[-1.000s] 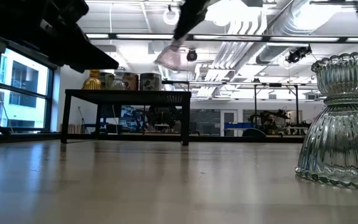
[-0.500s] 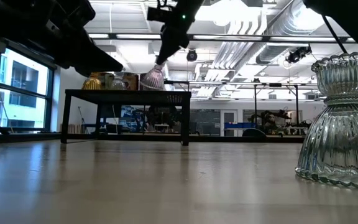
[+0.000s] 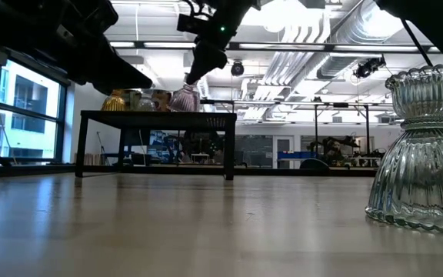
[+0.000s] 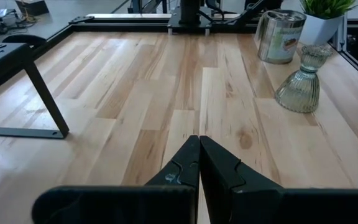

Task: Pick & Place candle stick holders
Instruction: Put the pink candle holder on the shelf aligned with the red scented candle

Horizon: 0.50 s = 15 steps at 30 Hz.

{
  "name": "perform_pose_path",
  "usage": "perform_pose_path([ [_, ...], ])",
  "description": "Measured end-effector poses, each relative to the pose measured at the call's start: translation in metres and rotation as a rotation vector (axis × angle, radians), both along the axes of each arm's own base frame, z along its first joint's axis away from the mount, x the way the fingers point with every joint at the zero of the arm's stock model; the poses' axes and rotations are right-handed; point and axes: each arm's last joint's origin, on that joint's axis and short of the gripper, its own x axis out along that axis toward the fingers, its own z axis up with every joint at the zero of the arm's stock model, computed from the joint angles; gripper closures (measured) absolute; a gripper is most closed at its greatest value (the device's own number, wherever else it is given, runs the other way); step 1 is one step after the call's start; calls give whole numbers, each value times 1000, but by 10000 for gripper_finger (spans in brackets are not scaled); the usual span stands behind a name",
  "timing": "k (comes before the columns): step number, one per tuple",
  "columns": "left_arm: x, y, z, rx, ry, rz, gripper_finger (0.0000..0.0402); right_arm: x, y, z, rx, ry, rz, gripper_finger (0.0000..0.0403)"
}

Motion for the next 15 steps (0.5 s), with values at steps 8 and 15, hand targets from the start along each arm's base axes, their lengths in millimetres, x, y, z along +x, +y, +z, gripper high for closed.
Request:
perform_pose_path([
  [8, 0, 0, 0, -2, 1, -6, 399, 2, -1, 1, -28, -19, -15, 354],
  [15, 0, 0, 0, -2, 0, -6, 399, 1, -3, 2, -48, -12, -31, 333],
])
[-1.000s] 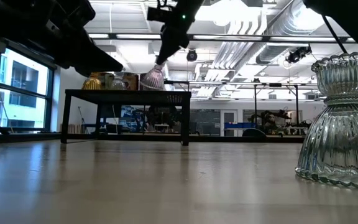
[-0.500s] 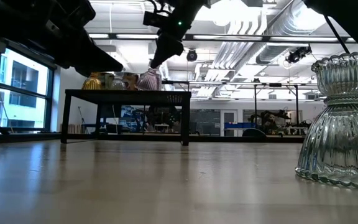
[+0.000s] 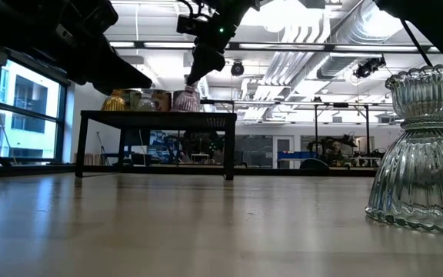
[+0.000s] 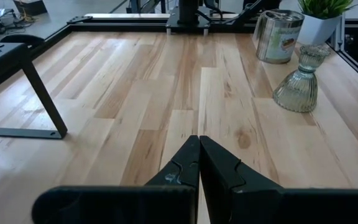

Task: Pick & Place candle stick holders
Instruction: Put the pink candle holder on the shelf aligned with the red scented candle

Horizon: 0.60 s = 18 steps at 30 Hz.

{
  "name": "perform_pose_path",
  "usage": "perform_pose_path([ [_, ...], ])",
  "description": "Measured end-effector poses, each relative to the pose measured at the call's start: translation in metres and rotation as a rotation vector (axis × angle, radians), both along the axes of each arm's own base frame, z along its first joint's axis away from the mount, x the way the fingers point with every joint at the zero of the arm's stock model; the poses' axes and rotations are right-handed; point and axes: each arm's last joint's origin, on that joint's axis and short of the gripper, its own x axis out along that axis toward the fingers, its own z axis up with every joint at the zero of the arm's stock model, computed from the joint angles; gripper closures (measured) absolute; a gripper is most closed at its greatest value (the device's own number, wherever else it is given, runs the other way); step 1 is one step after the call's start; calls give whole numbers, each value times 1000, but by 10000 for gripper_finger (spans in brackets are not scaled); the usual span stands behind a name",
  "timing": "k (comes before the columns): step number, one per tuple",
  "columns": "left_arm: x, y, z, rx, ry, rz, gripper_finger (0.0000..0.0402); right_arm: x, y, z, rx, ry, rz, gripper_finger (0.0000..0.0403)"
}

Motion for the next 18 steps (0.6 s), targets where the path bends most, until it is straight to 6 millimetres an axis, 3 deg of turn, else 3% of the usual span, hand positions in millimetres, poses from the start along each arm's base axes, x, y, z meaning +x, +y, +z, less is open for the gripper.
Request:
perform_pose_path([
  [18, 0, 0, 0, 0, 1, 0, 399, 4, -11, 7, 4, -113, -4, 331],
])
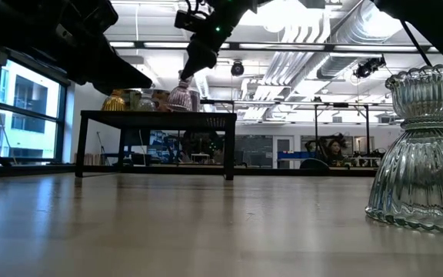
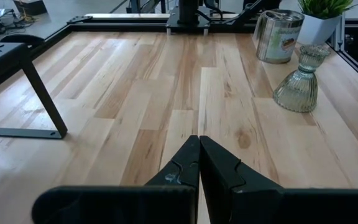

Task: Pick & Place candle stick holders
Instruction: Put the pink candle holder on the shelf aligned with the red scented candle

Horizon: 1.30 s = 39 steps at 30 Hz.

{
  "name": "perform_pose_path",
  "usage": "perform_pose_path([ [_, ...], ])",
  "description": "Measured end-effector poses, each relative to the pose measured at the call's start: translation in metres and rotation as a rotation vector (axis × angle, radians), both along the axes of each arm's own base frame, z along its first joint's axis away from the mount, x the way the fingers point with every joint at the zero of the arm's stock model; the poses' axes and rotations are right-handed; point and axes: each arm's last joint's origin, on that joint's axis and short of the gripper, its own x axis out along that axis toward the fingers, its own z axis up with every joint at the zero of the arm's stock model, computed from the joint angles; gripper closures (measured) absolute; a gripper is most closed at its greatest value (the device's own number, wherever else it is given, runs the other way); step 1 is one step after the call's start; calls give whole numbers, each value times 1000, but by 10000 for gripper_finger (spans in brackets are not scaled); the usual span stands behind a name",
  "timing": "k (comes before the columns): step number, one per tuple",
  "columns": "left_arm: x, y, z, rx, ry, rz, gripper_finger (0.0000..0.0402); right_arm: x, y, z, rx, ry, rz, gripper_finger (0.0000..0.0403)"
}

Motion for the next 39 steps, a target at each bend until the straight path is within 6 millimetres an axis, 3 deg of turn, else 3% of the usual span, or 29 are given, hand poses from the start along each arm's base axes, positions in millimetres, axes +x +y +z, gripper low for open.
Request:
perform_pose_path([
  [7, 0, 0, 0, 0, 0, 0, 399, -1, -7, 1, 12, -13, 2, 331],
  [18, 0, 0, 0, -4, 1, -13, 399, -4, -2, 6, -9, -20, -43, 332],
  [21, 0, -1, 0, -4, 3, -17, 399, -15, 2, 18, -9, -4, -99, 343],
  [25, 0, -1, 0, -5, 5, -19, 399, -36, -15, 19, 143, 28, -191, 388],
  [29, 0, -1, 0, -6, 3, -22, 399, -47, -46, 4, 299, -4, -296, 392],
  [33, 0, -1, 0, -6, 3, -22, 399, -50, -67, -28, 351, -37, -374, 400],
  [39, 0, -1, 0, -6, 3, -22, 399, -46, -71, -69, 424, -89, -346, 401],
])
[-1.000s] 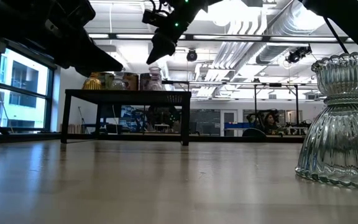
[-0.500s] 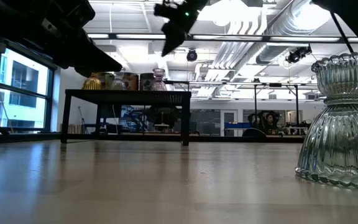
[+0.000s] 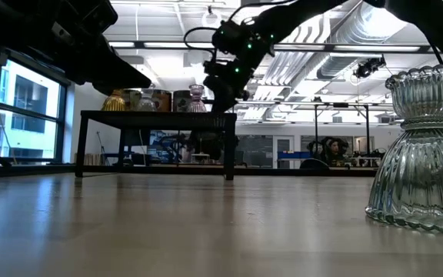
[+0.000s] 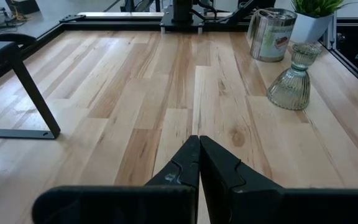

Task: Pick & Place candle stick holders
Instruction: Put the pink candle holder on the shelf aligned with the red scented candle, then put the green scented candle on the shelf

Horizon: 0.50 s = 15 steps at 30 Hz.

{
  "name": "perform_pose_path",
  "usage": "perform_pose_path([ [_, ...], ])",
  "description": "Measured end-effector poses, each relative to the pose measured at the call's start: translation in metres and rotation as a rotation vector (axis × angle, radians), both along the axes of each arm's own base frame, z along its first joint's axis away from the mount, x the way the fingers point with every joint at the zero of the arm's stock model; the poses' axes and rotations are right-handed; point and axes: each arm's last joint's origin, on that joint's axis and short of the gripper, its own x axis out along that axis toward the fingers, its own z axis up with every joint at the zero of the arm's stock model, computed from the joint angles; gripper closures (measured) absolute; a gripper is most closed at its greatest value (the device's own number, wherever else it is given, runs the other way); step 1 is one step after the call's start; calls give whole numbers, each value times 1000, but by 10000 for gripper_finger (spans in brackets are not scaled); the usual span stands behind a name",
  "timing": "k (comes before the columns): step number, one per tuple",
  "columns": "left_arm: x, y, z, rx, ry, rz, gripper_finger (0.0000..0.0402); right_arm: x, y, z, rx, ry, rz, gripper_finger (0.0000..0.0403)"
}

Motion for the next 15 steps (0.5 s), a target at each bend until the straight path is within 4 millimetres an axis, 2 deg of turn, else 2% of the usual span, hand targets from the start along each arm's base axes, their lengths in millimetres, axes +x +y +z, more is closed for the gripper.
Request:
perform_pose_path([
  [5, 0, 0, 0, 0, 0, 0, 399, 4, 4, -8, 19, -41, 18, 400],
  [15, 0, 0, 0, 1, -2, 3, 399, 13, 17, 1, -6, -101, 56, 401],
])
